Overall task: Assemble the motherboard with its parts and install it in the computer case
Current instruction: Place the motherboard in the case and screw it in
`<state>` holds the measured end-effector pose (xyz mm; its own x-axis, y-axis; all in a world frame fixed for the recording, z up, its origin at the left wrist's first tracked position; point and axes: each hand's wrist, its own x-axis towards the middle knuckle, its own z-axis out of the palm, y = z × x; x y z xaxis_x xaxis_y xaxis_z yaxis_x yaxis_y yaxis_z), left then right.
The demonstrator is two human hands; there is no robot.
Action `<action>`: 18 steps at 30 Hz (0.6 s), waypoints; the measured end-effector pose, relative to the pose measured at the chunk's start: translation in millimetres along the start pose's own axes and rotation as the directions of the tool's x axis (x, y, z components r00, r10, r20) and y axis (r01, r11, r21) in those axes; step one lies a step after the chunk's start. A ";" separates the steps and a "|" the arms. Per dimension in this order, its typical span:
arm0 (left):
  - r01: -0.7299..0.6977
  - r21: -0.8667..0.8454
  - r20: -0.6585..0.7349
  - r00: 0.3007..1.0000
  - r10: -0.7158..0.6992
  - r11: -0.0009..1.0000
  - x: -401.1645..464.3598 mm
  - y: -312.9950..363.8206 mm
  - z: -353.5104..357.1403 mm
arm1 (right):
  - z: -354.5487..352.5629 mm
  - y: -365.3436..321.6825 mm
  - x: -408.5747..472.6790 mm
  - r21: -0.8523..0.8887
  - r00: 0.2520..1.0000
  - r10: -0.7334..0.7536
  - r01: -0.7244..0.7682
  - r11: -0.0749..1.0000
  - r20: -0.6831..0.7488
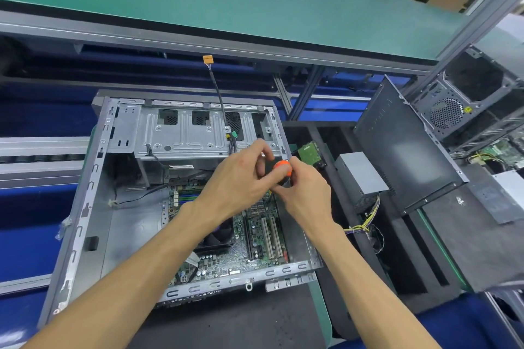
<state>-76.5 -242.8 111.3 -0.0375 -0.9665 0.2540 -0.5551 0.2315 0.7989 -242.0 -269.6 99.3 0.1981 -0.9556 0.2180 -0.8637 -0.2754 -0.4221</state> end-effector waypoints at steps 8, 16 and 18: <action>-0.152 -0.012 -0.031 0.988 0.152 0.988 7.7 3.6 8.6 | -1.5 -1.6 0.2 0.033 0.999 -0.003 0.002 0.999 0.035; -0.209 -0.070 0.070 0.974 0.214 0.975 7.0 -1.0 5.8 | 0.5 -0.8 -1.8 0.115 0.999 -0.038 0.040 0.993 -0.021; -0.189 -0.104 0.056 0.979 0.196 0.976 8.2 1.8 7.6 | 2.5 1.5 -0.6 0.114 0.999 -0.027 0.029 0.993 -0.018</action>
<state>-84.1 -251.2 110.7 -0.1918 -0.9071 0.3746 -0.4487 0.4205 0.7886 -242.3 -269.8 96.4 0.2131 -0.9458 0.2448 -0.7993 -0.3129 -0.5131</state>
